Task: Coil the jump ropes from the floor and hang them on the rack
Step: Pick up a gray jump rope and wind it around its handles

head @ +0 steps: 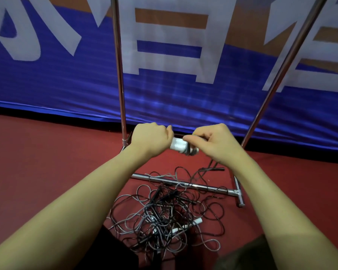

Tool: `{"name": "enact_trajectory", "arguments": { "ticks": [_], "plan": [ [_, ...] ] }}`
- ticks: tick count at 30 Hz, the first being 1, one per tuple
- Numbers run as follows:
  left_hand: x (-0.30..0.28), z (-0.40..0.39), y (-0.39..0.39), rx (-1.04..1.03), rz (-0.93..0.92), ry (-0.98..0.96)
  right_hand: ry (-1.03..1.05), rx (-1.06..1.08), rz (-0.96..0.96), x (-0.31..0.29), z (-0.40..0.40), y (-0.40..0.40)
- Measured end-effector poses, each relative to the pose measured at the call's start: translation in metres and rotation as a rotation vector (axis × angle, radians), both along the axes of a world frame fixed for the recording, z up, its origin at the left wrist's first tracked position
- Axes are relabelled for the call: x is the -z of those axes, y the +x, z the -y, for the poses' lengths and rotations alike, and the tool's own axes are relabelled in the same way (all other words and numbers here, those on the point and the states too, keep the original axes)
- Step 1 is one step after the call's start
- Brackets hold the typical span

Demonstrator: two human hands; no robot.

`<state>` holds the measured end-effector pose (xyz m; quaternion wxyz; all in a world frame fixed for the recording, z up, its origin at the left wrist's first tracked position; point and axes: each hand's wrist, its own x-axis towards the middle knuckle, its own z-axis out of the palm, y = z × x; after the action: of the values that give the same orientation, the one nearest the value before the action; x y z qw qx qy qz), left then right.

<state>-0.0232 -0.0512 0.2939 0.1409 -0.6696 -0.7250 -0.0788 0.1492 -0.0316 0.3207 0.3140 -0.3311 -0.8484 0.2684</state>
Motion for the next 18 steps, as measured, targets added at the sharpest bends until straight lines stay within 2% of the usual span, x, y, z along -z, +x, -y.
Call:
{"name": "enact_trajectory", "arguments": {
  "ticks": [6, 9, 12, 16, 18],
  "plan": [
    [-0.006, 0.006, 0.001, 0.210, -0.012, 0.057, -0.171, 0.065, -0.144, 0.004, -0.010, 0.005],
    [-0.008, 0.009, -0.001, 0.369, -0.030, 0.186, -0.276, 0.070, -0.246, 0.004, -0.010, 0.006],
    [-0.011, 0.010, -0.004, 0.438, 0.013, 0.323, -0.355, 0.071, -0.324, 0.005, -0.013, 0.009],
    [-0.016, 0.015, 0.001, 0.526, 0.190, 0.414, -0.420, 0.048, -0.455, 0.004, -0.013, 0.007],
    [-0.024, 0.022, 0.006, 0.466, 0.345, 0.363, -0.421, 0.064, -0.518, 0.004, -0.014, 0.005]
  ]
}}
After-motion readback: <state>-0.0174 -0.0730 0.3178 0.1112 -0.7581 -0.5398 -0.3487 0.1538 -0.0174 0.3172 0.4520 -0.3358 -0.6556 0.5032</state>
